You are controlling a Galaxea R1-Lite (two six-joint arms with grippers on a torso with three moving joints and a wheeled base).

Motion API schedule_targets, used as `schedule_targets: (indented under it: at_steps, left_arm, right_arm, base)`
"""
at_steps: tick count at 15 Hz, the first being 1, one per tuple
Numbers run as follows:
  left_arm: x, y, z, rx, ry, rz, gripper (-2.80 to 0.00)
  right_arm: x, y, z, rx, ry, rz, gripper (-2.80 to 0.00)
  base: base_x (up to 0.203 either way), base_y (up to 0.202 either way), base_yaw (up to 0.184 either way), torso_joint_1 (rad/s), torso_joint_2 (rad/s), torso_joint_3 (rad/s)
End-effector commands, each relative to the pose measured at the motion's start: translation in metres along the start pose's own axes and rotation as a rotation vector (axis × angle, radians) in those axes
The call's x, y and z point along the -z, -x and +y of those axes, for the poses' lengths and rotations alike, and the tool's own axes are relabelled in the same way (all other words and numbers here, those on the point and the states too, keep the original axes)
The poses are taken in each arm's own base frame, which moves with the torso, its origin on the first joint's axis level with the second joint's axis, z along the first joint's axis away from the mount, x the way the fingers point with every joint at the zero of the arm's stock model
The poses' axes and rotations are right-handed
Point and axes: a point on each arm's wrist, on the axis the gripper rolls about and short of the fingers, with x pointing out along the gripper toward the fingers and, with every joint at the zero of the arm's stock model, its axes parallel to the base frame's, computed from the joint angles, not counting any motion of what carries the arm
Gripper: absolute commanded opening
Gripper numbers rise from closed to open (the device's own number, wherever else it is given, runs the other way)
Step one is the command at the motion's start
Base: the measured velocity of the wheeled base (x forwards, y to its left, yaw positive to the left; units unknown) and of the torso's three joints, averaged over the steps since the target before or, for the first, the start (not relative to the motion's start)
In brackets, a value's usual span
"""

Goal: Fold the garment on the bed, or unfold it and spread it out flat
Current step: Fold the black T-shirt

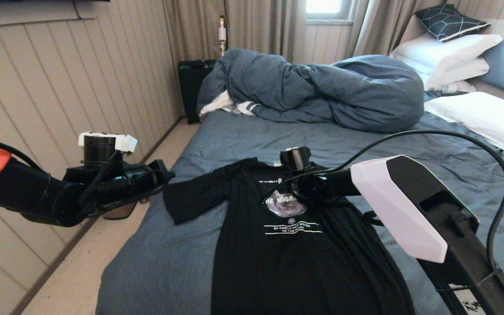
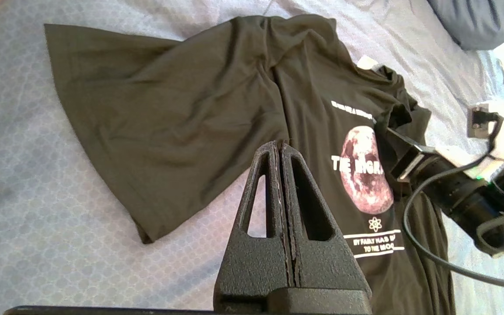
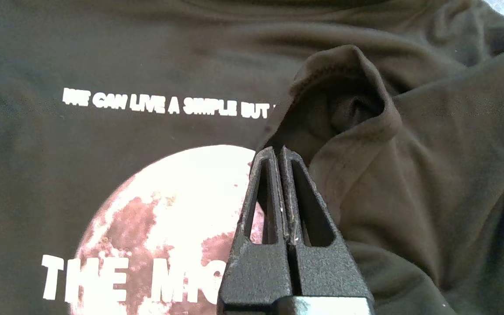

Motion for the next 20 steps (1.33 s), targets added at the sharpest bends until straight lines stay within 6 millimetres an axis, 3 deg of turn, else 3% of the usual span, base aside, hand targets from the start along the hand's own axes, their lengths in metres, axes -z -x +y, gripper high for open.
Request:
schedule_targets:
  at_steps: [1, 5, 8, 10, 13, 20]
  left_arm:
    - [0.000, -0.001, 0.000, 0.003, 0.003, 0.000, -2.80]
    - [0.000, -0.001, 0.000, 0.003, 0.003, -0.001, -2.80]
    - [0.000, 0.000, 0.000, 0.003, 0.003, -0.001, -2.80]
    - [0.002, -0.001, -0.002, 0.006, 0.004, 0.005, -2.80]
    - [0.002, -0.001, -0.002, 0.006, 0.006, 0.005, -2.80]
    - [0.002, 0.002, -0.005, 0.016, -0.002, -0.005, -2.80]
  right_arm:
    - [-0.006, 0.004, -0.001, -0.001, -0.011, -0.016, -2.80]
    - [-0.039, 0.027, -0.016, 0.004, -0.071, -0.087, -2.80]
    - [-0.049, 0.024, -0.044, 0.052, -0.107, -0.097, -2.80]
    - [-0.032, 0.006, -0.060, 0.092, -0.107, -0.047, -2.80]
    - [-0.011, -0.014, -0.060, 0.106, -0.091, -0.001, -2.80]
    - [0.019, -0.025, -0.024, 0.078, -0.037, 0.045, -2.80]
  base:
    - [0.000, 0.000, 0.000, 0.000, 0.00, 0.000]
    - [0.000, 0.000, 0.000, 0.000, 0.00, 0.000]
    - [0.000, 0.000, 0.000, 0.000, 0.00, 0.000]
    - [0.000, 0.000, 0.000, 0.000, 0.00, 0.000]
    - [0.000, 0.000, 0.000, 0.000, 0.00, 0.000]
    - [0.000, 0.000, 0.000, 0.000, 0.00, 0.000]
